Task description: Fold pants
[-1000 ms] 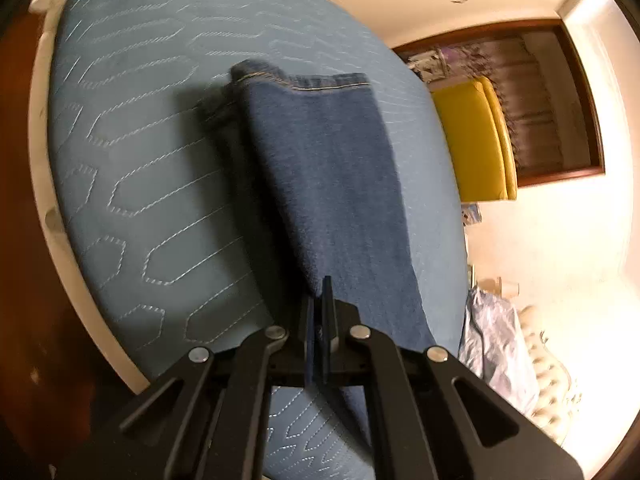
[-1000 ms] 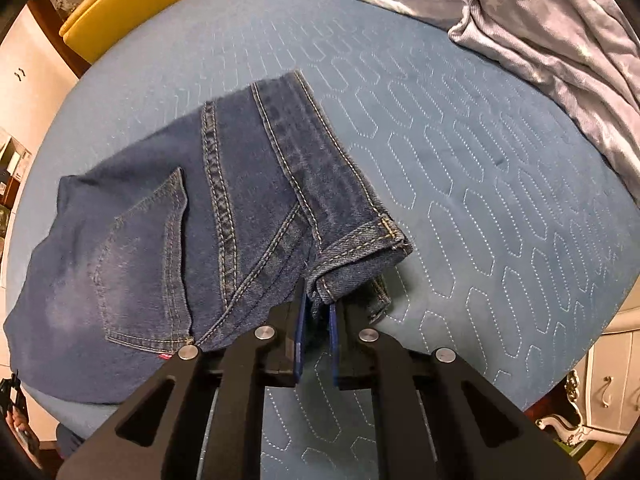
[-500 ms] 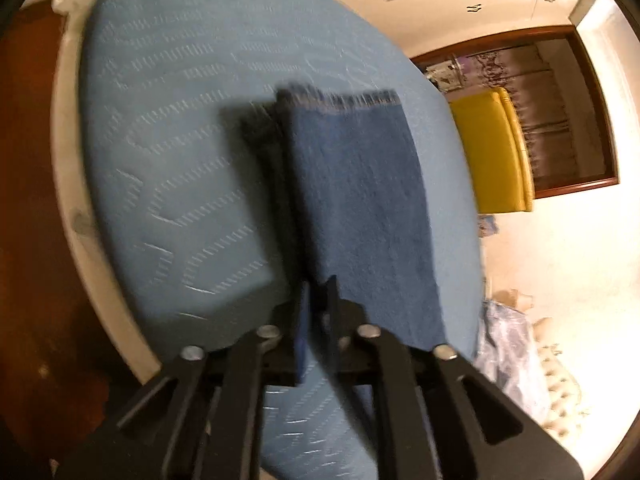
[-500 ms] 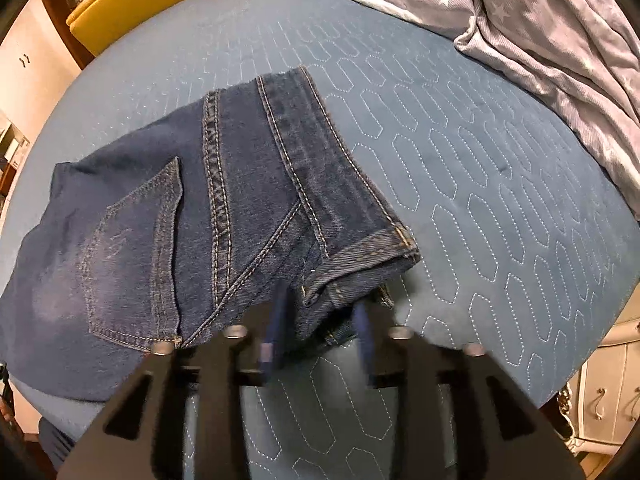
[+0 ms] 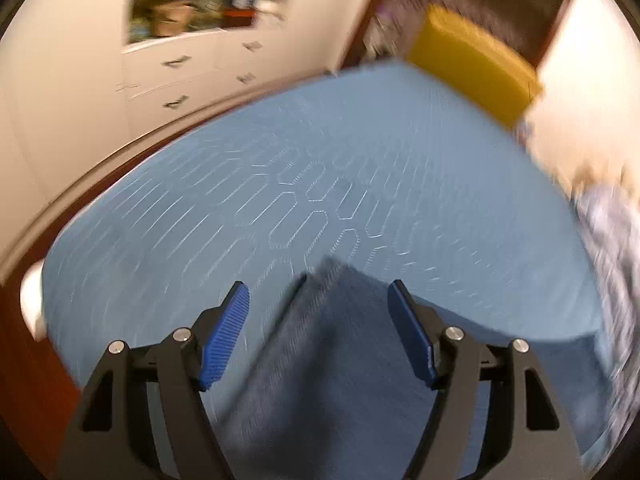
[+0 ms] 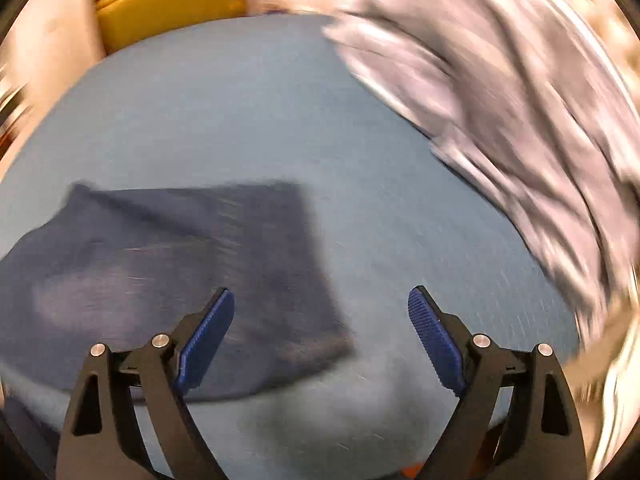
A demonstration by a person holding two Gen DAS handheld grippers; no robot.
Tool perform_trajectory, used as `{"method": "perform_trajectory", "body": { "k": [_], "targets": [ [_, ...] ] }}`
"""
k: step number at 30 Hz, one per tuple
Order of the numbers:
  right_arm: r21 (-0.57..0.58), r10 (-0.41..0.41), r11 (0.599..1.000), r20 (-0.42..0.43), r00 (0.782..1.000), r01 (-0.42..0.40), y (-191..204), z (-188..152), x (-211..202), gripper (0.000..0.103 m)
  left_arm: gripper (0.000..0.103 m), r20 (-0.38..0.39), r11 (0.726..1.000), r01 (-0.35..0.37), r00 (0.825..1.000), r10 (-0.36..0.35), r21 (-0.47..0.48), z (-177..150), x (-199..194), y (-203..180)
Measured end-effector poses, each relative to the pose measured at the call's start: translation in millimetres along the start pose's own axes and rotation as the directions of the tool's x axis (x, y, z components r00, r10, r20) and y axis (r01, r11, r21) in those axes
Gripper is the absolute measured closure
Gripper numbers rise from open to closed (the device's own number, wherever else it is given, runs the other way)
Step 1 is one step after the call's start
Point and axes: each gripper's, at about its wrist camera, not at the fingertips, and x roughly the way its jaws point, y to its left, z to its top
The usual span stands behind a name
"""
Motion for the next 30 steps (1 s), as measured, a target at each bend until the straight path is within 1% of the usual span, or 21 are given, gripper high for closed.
{"method": "perform_trajectory", "body": {
  "k": [1,2,3,4,5,7,8,9,11,14,15,17,18,20,21,22,23,24,26,28,30],
  "targets": [
    [-0.058,0.087,0.995,0.013,0.996,-0.086,21.8,12.8,0.3,0.017,0.031,-0.052,1.0,0.016,0.999,-0.014,0.026,9.3,15.8,4.1],
    [-0.117,0.171,0.979,0.013,0.985,-0.168,44.4,25.3,2.7,0.017,0.032,-0.076,0.999,0.035,0.997,-0.032,0.032,13.7,24.1,4.5],
    [-0.157,0.21,0.966,0.009,0.978,-0.206,60.0,34.0,5.8,0.017,0.048,-0.11,0.997,0.072,0.992,-0.067,0.034,19.0,32.3,7.1],
    [-0.209,0.244,0.948,-0.001,0.97,-0.239,80.4,44.7,11.4,0.016,0.092,-0.152,0.991,0.126,0.981,-0.119,0.039,22.2,41.0,7.4],
    [-0.275,0.272,0.923,-0.022,0.962,-0.268,107.2,57.9,22.1,0.016,0.09,-0.202,0.988,0.149,0.97,-0.137,0.047,23.5,50.4,11.5],
    [-0.355,0.294,0.887,-0.058,0.954,-0.295,141.5,72.6,40.9,0.016,0.091,-0.215,0.987,0.151,0.967,-0.136,0.054,30.1,57.1,12.4],
    [-0.4,0.303,0.862,-0.086,0.949,-0.312,165.8,83.7,59.0,0.016,0.091,-0.215,0.988,0.144,0.968,-0.129,0.054,31.3,58.0,12.7],
    [-0.419,0.322,0.843,-0.111,0.94,-0.338,175.7,89.1,72.6,0.016,0.091,-0.212,0.989,0.137,0.97,-0.123,0.05,31.9,58.8,11.8],
    [-0.444,0.371,0.801,-0.158,0.915,-0.401,203.7,103.0,100.9,0.016,0.091,-0.198,0.992,0.124,0.973,-0.115,0.033,29.0,57.6,11.9],
    [-0.454,0.408,0.763,-0.212,0.888,-0.459,227.3,117.8,137.5,0.017,0.091,-0.178,0.992,0.124,0.976,-0.126,-0.021,16.4,46.8,14.4],
    [-0.445,0.435,0.748,-0.233,0.87,-0.493,229.5,122.2,149.2,0.017,0.091,-0.173,0.992,0.124,0.977,-0.127,-0.033,13.8,47.0,18.7],
    [-0.416,0.487,0.716,-0.278,0.828,-0.561,234.3,125.9,165.1,0.026,0.091,-0.163,0.992,0.115,0.979,-0.122,-0.048,11.9,46.6,22.7],
    [-0.406,0.508,0.696,-0.305,0.805,-0.593,238.0,126.8,174.3,0.035,0.091,-0.159,0.992,0.111,0.98,-0.118,-0.051,10.9,44.1,18.5],
    [-0.394,0.539,0.662,-0.34,0.77,-0.637,241.1,125.2,185.7,0.059,0.091,-0.155,0.994,0.097,0.982,-0.104,-0.048,9.5,41.7,14.8],
    [-0.389,0.543,0.66,-0.346,0.765,-0.643,241.1,125.5,188.9,0.082,0.091,-0.155,0.995,0.092,0.983,-0.097,-0.04,9.4,41.8,13.0],
    [-0.385,0.541,0.664,-0.344,0.767,-0.641,240.3,127.5,192.1,0.086,0.091,-0.154,0.996,0.086,0.984,-0.09,-0.038,9.5,41.3,12.4],
    [-0.366,0.557,0.661,-0.345,0.756,-0.655,236.7,129.1,196.6,0.089,0.091,-0.154,0.996,0.084,0.984,-0.089,-0.041,8.9,41.6,12.0],
    [-0.35,0.566,0.662,-0.345,0.749,-0.662,233.1,132.1,200.6,0.091,0.091,-0.152,0.996,0.082,0.985,-0.088,-0.044,7.9,40.7,8.7],
    [-0.313,0.581,0.672,-0.34,0.74,-0.671,225.2,133.0,207.9,0.093,0.091,-0.143,0.996,0.074,0.986,-0.08,-0.05,6.6,39.6,7.1],
    [-0.293,0.588,0.682,-0.327,0.74,-0.67,222.1,131.7,212.4,0.093,0.091,-0.132,0.995,0.07,0.988,-0.078,-0.064,5.2,39.4,7.5],
    [-0.286,0.583,0.697,-0.31,0.751,-0.658,226.2,131.4,216.7,0.093,0.091,-0.12,0.995,0.064,0.99,-0.073,-0.072,1.5,36.9,4.9]
  ]
}}
